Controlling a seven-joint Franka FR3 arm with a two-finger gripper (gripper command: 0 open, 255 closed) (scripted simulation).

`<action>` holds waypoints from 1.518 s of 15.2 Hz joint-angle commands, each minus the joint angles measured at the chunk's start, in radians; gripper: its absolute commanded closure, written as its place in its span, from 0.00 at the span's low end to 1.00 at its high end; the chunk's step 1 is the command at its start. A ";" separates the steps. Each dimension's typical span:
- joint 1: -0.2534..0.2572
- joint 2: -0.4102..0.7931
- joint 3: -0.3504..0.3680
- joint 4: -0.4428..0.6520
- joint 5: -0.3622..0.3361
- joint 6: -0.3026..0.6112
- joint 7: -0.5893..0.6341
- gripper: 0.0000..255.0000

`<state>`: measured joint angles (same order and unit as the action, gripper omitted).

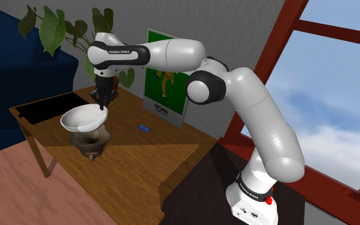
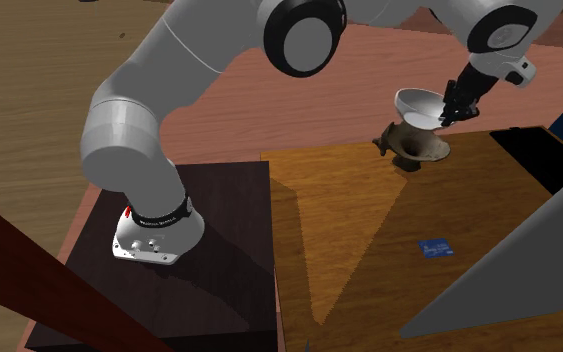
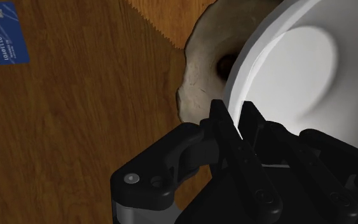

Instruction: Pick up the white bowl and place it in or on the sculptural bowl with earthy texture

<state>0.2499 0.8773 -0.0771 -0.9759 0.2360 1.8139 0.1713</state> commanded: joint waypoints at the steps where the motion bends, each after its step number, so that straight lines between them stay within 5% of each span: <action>1: 0.002 0.008 0.001 -0.011 0.001 0.021 -0.002 1.00; 14: 0.003 0.029 0.003 -0.048 0.005 0.077 -0.012 1.00; 15: 0.003 0.029 0.003 -0.047 0.005 0.076 -0.012 0.00; 20: 0.003 0.029 0.003 -0.048 0.005 0.077 -0.012 0.00; 23: -0.008 0.010 0.000 0.020 0.000 -0.009 -0.005 0.00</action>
<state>0.2445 0.8924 -0.0769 -0.9744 0.2373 1.8287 0.1638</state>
